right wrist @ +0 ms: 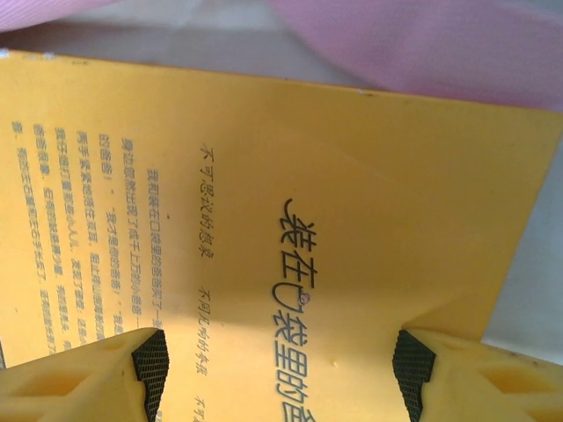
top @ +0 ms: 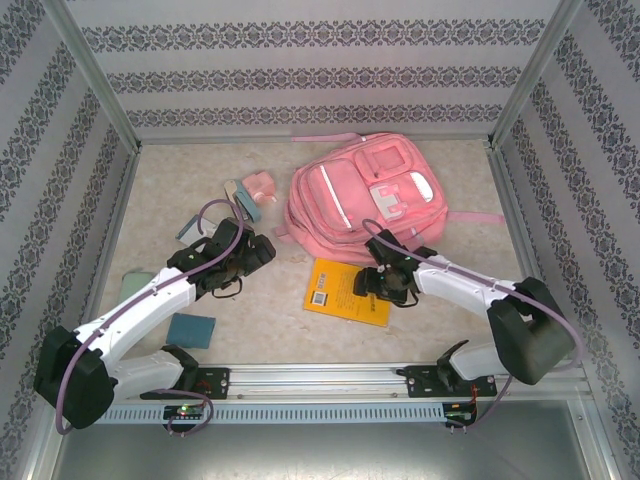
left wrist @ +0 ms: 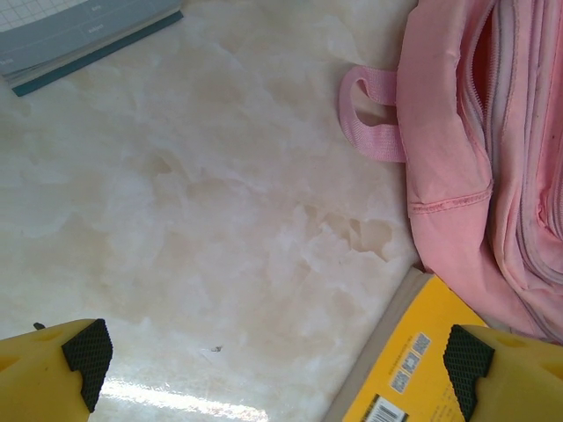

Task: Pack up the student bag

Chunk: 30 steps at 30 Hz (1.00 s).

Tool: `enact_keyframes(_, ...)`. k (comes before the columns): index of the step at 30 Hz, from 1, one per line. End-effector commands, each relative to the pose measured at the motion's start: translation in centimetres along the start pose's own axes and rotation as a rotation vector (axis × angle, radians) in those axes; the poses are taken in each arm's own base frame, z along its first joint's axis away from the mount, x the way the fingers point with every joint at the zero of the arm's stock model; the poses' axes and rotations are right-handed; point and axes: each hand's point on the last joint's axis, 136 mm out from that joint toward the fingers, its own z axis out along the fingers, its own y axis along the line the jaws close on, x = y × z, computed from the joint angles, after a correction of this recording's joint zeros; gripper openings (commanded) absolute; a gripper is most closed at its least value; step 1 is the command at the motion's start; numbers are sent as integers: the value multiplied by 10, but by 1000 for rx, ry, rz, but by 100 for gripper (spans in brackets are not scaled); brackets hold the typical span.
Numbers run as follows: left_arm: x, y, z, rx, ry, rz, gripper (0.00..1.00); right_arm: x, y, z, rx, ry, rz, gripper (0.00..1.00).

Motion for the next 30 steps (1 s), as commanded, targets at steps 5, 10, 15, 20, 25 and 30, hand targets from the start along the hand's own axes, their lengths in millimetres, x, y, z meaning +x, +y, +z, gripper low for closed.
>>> enact_keyframes(5,-5,9,-10,-28,-25,11,99,24,87,21,-165,95,-54,71)
enact_keyframes(10,1,19,-13,-36,-14,-3,99,18,149,29,-263,123,-84,70)
enact_keyframes(15,16,35,-11,-50,21,-87,96,-2,184,14,-289,83,-181,68)
enact_keyframes(20,35,55,-4,-62,51,-205,89,-31,183,0,-267,33,-279,67)
enact_keyframes(25,53,57,12,3,78,-287,86,-53,187,15,-313,87,-343,62)
enact_keyframes(30,65,57,31,60,70,-322,83,-61,192,37,-302,128,-427,58)
